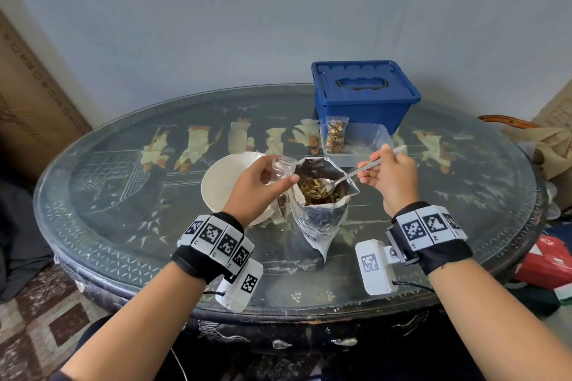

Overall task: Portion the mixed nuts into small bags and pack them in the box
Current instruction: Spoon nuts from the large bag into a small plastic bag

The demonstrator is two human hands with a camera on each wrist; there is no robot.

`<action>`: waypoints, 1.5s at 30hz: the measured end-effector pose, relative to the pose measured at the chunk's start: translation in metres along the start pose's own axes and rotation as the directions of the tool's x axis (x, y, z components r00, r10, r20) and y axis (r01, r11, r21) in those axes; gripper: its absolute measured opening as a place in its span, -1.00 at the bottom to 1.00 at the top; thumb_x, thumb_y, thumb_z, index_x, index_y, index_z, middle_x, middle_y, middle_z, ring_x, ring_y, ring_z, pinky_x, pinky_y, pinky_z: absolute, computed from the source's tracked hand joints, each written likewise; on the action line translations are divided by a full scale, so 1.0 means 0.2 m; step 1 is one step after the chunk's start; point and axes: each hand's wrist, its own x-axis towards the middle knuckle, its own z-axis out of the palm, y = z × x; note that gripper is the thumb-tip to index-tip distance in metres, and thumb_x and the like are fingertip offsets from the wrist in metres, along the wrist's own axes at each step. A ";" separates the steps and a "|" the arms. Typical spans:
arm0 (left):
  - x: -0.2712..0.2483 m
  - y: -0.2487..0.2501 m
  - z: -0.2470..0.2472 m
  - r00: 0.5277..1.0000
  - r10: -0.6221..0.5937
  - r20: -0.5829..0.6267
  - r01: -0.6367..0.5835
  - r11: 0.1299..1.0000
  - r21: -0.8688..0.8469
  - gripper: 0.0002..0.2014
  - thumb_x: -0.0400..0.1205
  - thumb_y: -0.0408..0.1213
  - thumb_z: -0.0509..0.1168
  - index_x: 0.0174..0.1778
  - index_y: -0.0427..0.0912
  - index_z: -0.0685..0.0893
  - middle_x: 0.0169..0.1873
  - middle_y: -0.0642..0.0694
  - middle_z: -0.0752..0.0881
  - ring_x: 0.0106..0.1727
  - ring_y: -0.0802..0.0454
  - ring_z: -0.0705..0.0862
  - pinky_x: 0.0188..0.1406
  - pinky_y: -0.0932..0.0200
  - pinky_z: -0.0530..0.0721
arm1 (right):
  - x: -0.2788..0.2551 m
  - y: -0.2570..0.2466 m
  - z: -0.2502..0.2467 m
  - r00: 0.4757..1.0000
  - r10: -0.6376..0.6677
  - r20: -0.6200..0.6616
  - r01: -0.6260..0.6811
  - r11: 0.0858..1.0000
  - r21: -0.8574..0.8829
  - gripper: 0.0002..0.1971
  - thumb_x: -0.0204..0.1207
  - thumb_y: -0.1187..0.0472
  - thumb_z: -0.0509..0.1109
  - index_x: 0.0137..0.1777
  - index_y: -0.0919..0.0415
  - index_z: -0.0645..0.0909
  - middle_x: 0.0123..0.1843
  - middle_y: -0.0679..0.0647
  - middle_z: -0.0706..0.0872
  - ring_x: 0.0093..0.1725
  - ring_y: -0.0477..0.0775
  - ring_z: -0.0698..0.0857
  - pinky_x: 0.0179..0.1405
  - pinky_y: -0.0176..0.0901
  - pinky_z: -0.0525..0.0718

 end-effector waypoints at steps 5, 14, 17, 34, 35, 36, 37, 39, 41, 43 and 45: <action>0.00 0.03 -0.01 0.999 -0.032 0.044 0.037 0.990 -0.137 -0.62 0.51 -0.17 0.42 0.22 -0.02 0.51 0.00 -0.08 0.68 -0.07 0.10 0.71 -0.17 0.46 0.65 | 0.01 -0.03 -0.02 0.999 -0.014 -0.035 0.015 1.000 0.019 -0.66 0.73 0.17 0.06 -0.27 0.26 0.46 -0.35 0.22 0.66 -0.64 -0.13 0.64 -0.61 -0.36 0.62; 0.06 0.07 -0.06 0.962 0.034 0.270 -0.144 0.904 0.402 -0.42 0.49 0.01 0.42 0.39 -0.09 0.48 0.00 0.06 0.57 -0.06 0.15 0.57 -0.24 0.50 0.46 | 0.03 -0.11 -0.08 0.996 -0.051 -0.077 0.055 0.998 0.039 -0.65 0.73 0.13 0.07 -0.26 0.23 0.48 -0.32 0.24 0.69 -0.59 -0.07 0.65 -0.53 -0.28 0.63; 0.07 0.09 -0.06 0.951 0.026 0.307 -0.179 0.857 0.483 -0.41 0.49 0.04 0.40 0.41 -0.07 0.45 0.04 0.05 0.55 -0.07 0.16 0.53 -0.17 0.42 0.38 | 0.02 -0.14 -0.08 0.996 -0.058 -0.071 0.062 0.996 0.058 -0.65 0.72 0.13 0.07 -0.27 0.22 0.48 -0.33 0.21 0.69 -0.58 -0.08 0.65 -0.53 -0.30 0.63; 0.12 0.19 0.01 0.917 -0.019 0.399 -0.233 0.785 0.574 -0.36 0.52 0.04 0.38 0.47 -0.11 0.39 0.24 -0.10 0.55 0.16 0.02 0.56 0.04 0.30 0.44 | -0.02 -0.14 -0.01 0.997 -0.076 -0.021 0.077 0.996 0.044 -0.67 0.72 0.15 0.09 -0.27 0.22 0.49 -0.35 0.20 0.69 -0.57 -0.06 0.66 -0.54 -0.29 0.62; 0.12 0.19 0.02 0.916 -0.020 0.401 -0.234 0.785 0.574 -0.36 0.51 0.04 0.38 0.47 -0.11 0.39 0.24 -0.10 0.55 0.17 0.01 0.56 0.07 0.28 0.46 | -0.02 -0.14 0.00 0.997 -0.079 -0.016 0.080 0.996 0.045 -0.67 0.72 0.15 0.09 -0.27 0.22 0.48 -0.35 0.21 0.69 -0.57 -0.06 0.66 -0.55 -0.29 0.62; 0.12 0.20 0.02 0.916 -0.021 0.401 -0.234 0.785 0.574 -0.35 0.51 0.04 0.38 0.48 -0.11 0.39 0.25 -0.10 0.55 0.19 0.00 0.55 0.10 0.25 0.47 | -0.02 -0.14 0.01 0.996 -0.085 -0.010 0.086 0.995 0.041 -0.66 0.72 0.15 0.09 -0.27 0.23 0.48 -0.35 0.21 0.69 -0.58 -0.06 0.65 -0.55 -0.29 0.62; 0.12 0.19 0.02 0.916 -0.021 0.400 -0.233 0.784 0.575 -0.35 0.51 0.04 0.39 0.48 -0.11 0.39 0.25 -0.10 0.55 0.21 0.00 0.55 0.13 0.23 0.47 | -0.02 -0.14 0.01 0.996 -0.094 -0.003 0.094 0.995 0.033 -0.66 0.72 0.15 0.09 -0.27 0.23 0.49 -0.35 0.21 0.68 -0.59 -0.07 0.65 -0.56 -0.29 0.62; 0.12 0.19 0.02 0.919 -0.023 0.394 -0.227 0.785 0.576 -0.34 0.50 0.04 0.39 0.49 -0.10 0.38 0.28 -0.10 0.54 0.24 -0.01 0.55 0.17 0.20 0.49 | -0.02 -0.13 0.02 0.993 -0.115 0.010 0.115 0.993 0.005 -0.67 0.72 0.15 0.09 -0.26 0.23 0.49 -0.35 0.22 0.69 -0.60 -0.08 0.64 -0.57 -0.29 0.62; 0.12 0.19 0.03 0.920 -0.024 0.390 -0.223 0.788 0.574 -0.33 0.50 0.05 0.39 0.48 -0.10 0.38 0.30 -0.11 0.54 0.26 -0.02 0.54 0.21 0.17 0.49 | -0.02 -0.13 0.03 0.990 -0.137 0.029 0.138 0.990 -0.024 -0.67 0.72 0.14 0.08 -0.24 0.23 0.50 -0.34 0.21 0.69 -0.60 -0.09 0.64 -0.57 -0.30 0.63; 0.11 0.19 0.04 0.922 -0.022 0.386 -0.220 0.792 0.570 -0.34 0.49 0.06 0.40 0.47 -0.10 0.39 0.28 -0.11 0.56 0.26 -0.02 0.54 0.21 0.17 0.49 | -0.03 -0.14 0.05 0.985 -0.163 0.051 0.165 0.985 -0.047 -0.66 0.72 0.14 0.08 -0.24 0.23 0.51 -0.34 0.20 0.70 -0.60 -0.09 0.65 -0.57 -0.30 0.62; 0.11 0.19 0.04 0.925 -0.020 0.379 -0.215 0.795 0.567 -0.34 0.49 0.05 0.40 0.47 -0.10 0.39 0.27 -0.12 0.57 0.26 -0.02 0.54 0.21 0.18 0.49 | -0.05 -0.15 0.06 0.978 -0.197 0.069 0.201 0.978 -0.058 -0.65 0.72 0.15 0.08 -0.28 0.22 0.51 -0.36 0.18 0.70 -0.60 -0.08 0.64 -0.58 -0.29 0.62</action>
